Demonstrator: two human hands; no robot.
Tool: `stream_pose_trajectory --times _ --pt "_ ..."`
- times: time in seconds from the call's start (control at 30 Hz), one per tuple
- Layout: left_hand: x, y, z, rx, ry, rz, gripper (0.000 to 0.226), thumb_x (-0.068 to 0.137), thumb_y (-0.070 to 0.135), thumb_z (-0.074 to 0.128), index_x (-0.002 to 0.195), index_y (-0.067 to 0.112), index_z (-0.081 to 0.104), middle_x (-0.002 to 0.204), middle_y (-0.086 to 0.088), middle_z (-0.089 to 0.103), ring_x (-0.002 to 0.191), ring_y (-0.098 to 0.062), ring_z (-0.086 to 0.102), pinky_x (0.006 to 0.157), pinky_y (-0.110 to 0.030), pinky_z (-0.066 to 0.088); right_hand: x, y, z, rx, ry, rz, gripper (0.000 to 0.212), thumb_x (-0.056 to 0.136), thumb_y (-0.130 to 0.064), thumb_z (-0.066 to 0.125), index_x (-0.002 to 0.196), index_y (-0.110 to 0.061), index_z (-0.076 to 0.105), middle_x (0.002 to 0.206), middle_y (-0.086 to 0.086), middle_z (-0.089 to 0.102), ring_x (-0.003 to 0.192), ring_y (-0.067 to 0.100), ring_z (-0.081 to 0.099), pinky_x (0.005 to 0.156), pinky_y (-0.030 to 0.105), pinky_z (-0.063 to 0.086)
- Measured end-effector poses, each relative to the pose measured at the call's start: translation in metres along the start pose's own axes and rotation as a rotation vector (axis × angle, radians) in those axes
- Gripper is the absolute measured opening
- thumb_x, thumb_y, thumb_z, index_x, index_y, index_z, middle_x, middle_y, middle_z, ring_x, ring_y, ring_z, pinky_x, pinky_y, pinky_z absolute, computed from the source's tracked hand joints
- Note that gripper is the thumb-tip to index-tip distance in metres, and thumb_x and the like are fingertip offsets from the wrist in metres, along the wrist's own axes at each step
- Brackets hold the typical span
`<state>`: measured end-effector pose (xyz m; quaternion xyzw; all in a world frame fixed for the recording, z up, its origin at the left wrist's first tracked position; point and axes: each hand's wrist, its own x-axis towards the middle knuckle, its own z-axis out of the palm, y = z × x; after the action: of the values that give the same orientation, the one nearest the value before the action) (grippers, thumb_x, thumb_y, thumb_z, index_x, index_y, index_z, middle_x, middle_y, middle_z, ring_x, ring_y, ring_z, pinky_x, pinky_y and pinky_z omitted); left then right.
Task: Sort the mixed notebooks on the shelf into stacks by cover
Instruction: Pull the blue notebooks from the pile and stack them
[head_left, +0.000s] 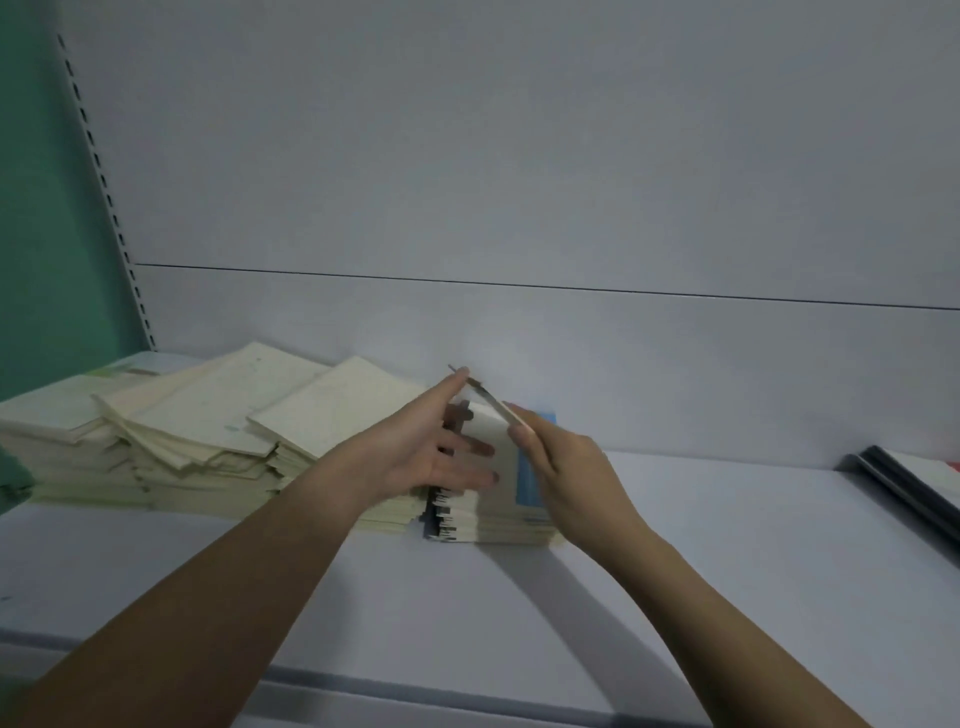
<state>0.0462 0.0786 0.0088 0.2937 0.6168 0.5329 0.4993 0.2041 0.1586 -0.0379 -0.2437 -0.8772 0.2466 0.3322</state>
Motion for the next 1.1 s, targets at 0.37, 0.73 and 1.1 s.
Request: stream_pose_trajectory --times 0.37,0.73,1.1 --pt "0.0 0.003 -0.038 0.034 0.095 0.176 0.049 0.097 -0.004 0.039 0.138 0.024 0.04 0.129 -0.009 0.058 0.099 -0.025 0.061 0.069 -0.037 0.055 -0.005 -0.007 0.011 0.181 0.018 0.128 0.034 0.102 -0.048 0.035 0.115 -0.033 0.063 0.112 -0.018 0.065 0.101 -0.001 0.056 0.086 0.023 0.042" --pt "-0.015 0.006 -0.081 0.233 0.256 0.319 0.052 0.097 0.0 0.04 0.143 0.022 0.033 0.113 -0.003 0.057 0.092 -0.02 0.056 0.066 -0.03 0.049 -0.004 -0.002 0.036 -0.479 -0.345 0.157 0.042 0.095 -0.055 0.048 0.114 -0.018 0.05 0.119 -0.003 0.053 0.109 0.021 0.049 0.088 0.034 0.038" --pt "-0.03 0.004 -0.094 0.136 0.224 0.275 0.05 0.097 0.001 0.038 0.142 0.023 0.034 0.11 -0.004 0.057 0.091 -0.021 0.058 0.069 -0.033 0.052 -0.003 -0.015 0.006 0.004 0.333 0.213 0.039 0.105 -0.032 0.032 0.088 -0.007 0.056 0.079 0.007 0.059 0.07 0.022 0.049 0.056 0.019 0.033"
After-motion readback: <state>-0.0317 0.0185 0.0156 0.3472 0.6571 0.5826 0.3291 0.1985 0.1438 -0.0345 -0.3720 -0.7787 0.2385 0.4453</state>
